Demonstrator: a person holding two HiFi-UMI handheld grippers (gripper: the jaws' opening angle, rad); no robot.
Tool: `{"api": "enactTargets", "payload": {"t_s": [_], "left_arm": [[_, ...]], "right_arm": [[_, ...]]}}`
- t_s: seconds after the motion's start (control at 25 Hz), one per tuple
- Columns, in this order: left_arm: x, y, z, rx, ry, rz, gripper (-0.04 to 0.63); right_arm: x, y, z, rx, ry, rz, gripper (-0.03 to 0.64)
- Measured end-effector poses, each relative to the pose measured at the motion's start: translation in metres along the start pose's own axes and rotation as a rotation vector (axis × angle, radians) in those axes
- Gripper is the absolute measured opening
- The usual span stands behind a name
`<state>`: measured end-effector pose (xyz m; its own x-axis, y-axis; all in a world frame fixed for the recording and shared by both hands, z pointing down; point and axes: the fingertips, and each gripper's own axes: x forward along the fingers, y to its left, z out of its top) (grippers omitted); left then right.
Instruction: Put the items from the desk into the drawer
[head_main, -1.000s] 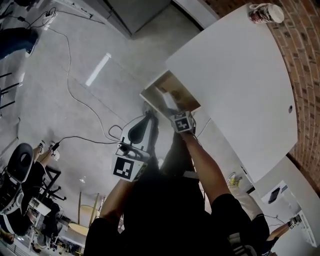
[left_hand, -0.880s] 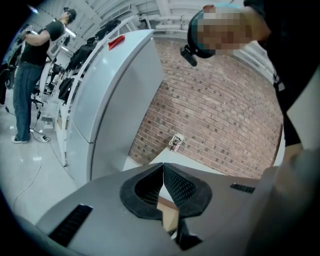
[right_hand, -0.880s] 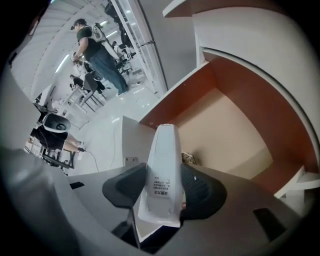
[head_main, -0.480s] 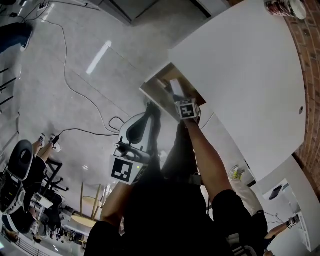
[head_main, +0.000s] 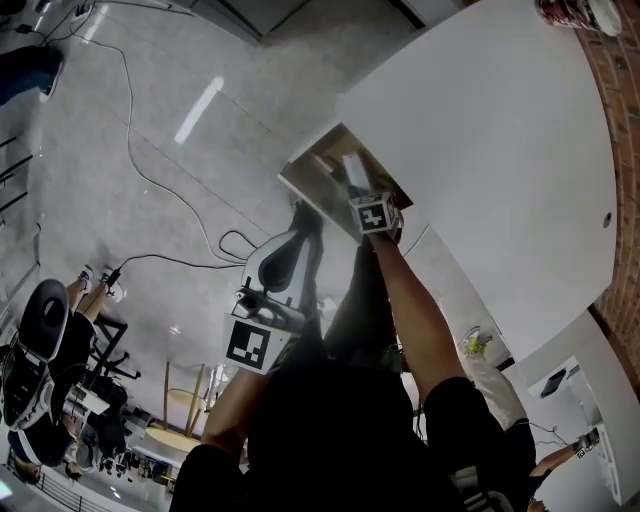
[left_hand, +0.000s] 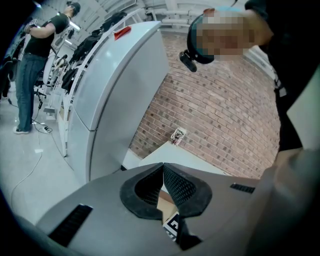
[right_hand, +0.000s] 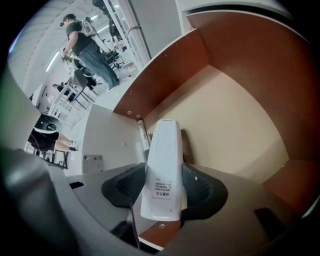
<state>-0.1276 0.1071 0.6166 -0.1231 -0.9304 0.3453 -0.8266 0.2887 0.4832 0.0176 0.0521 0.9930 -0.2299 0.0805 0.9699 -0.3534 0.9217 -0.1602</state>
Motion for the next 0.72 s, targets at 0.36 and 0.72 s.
{"api": "enactTargets", "payload": {"t_s": [0.36, 0.72], "left_arm": [[-0.002, 0.002, 0.0, -0.009, -0.003, 0.006, 0.005], [-0.011, -0.008, 0.014, -0.004, -0.044, 0.014, 0.005]], "right_arm": [[-0.004, -0.005, 0.009, 0.031, -0.02, -0.017, 0.252], [-0.039, -0.005, 0.01, 0.067, -0.065, -0.007, 0.231]]}}
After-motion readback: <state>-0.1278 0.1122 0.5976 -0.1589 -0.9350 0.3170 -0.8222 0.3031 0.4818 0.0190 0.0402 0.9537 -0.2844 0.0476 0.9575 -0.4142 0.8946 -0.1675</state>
